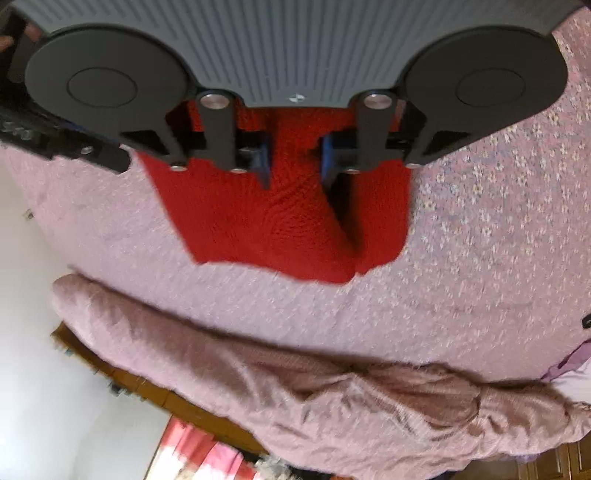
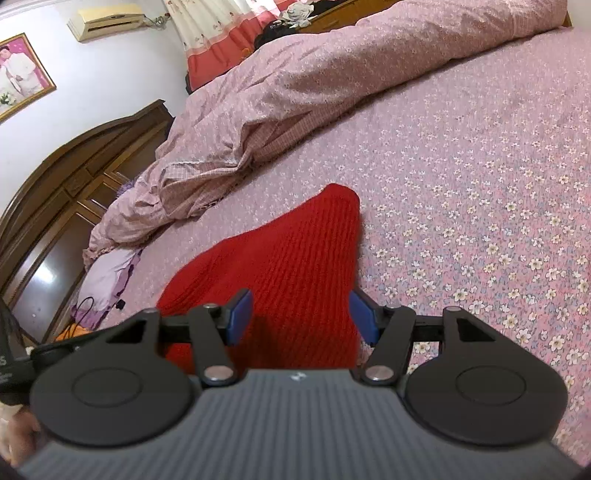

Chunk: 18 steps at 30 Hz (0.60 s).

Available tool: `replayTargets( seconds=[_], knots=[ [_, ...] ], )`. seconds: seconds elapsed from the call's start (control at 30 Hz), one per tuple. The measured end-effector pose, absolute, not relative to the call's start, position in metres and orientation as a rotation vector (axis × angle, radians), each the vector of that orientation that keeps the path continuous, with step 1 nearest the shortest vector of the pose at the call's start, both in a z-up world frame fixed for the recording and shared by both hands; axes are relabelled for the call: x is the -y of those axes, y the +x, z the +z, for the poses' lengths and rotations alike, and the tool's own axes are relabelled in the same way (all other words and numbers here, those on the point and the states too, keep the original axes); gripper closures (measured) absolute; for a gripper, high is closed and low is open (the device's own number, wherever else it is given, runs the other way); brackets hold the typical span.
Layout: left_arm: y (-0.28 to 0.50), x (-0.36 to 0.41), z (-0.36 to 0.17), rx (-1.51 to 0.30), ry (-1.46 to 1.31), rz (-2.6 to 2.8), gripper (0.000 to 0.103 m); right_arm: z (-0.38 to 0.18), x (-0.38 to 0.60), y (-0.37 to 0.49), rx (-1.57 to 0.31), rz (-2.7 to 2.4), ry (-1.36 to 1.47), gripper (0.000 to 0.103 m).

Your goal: Fold small clothes

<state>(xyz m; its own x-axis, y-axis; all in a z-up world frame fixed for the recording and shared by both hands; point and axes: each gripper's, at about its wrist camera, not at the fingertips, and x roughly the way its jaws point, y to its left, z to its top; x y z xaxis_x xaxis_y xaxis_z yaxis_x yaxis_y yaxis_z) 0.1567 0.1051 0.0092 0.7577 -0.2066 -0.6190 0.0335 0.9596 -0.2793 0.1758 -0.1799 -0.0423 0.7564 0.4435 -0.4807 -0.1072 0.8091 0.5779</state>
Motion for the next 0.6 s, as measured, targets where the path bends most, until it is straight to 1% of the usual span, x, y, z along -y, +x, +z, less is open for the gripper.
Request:
replayTargets(
  seconds=[0.1,0.2,0.27,0.37,0.43,0.5,0.6],
  knots=[
    [0.14,-0.122,0.028,-0.627,-0.355,-0.168,0.079,-0.04,0.18,0.175,-0.643,0.324,0.556,0.041],
    [0.127,-0.134,0.031,-0.607,-0.368,-0.137,0.079,-0.037,0.179,0.175,-0.633,0.337,0.549,0.041],
    [0.125,-0.14,0.017,-0.641,-0.348,-0.092,0.079,-0.037,0.176,0.176,-0.629,0.346,0.542,0.041],
    [0.129,-0.151,-0.016,-0.734,-0.39,-0.043,0.079,-0.041,0.167,0.179,-0.646,0.359,0.516,0.041],
    [0.129,-0.158,-0.031,-0.737,-0.402,-0.026,0.078,-0.046,0.158,0.181,-0.665,0.375,0.488,0.041],
    [0.129,-0.163,-0.038,-0.737,-0.41,-0.022,0.077,-0.054,0.15,0.183,-0.682,0.395,0.465,0.041],
    [0.131,-0.169,-0.038,-0.752,-0.425,-0.027,0.074,-0.062,0.145,0.184,-0.693,0.405,0.446,0.041]
  ],
)
